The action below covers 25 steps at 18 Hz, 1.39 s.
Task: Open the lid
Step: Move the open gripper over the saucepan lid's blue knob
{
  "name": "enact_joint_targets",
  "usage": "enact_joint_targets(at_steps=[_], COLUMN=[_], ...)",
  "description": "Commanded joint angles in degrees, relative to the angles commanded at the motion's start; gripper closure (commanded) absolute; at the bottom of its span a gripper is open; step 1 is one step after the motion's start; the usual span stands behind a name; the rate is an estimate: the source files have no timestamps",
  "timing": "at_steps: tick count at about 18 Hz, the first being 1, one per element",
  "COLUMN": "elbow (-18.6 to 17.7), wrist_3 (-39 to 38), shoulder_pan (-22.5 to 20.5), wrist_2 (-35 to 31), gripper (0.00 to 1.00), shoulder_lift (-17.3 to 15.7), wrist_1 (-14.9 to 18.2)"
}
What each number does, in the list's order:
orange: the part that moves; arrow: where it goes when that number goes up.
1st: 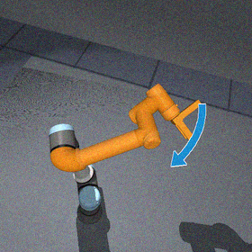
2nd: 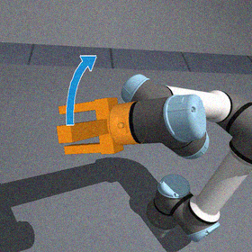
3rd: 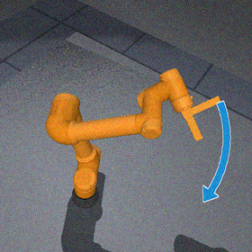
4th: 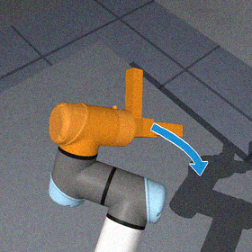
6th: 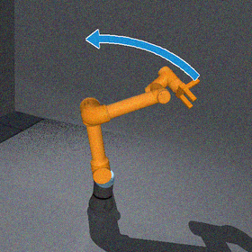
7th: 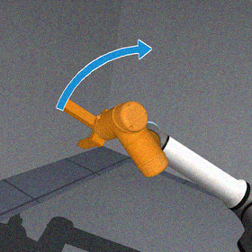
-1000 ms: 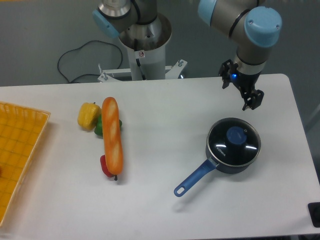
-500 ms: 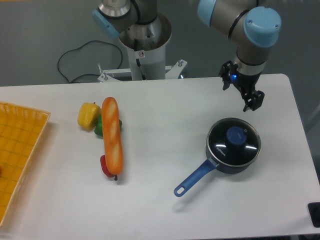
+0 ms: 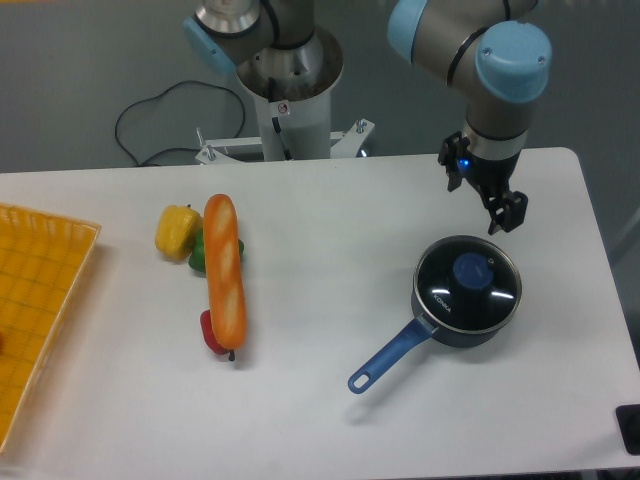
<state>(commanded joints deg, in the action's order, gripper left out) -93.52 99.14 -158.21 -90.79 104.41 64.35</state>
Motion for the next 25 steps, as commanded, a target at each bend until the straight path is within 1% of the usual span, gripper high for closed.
enact_joint_targets(at_steps=[1,2,7,10,13,25], elbow=[0.09,0.26,0.79,0.88,0.79,0.17], wrist_3=[-0.09,0.00,-0.17,-1.75,-4.92,-5.89], shoulder_pan=[0.26,0.44,0.44,0.36,0.44,0.36], wrist_2=[0.00,0.00,0.35,3.16,3.52,2.99], gripper=[0.00,0.00,0.00,0.00,0.00,0.00], shoulder_lift=[0.62,0.97,2.20,3.34,3.61,3.70], wrist_1=[-1.32,-1.60,-1.69,-1.25,-1.25,-1.42])
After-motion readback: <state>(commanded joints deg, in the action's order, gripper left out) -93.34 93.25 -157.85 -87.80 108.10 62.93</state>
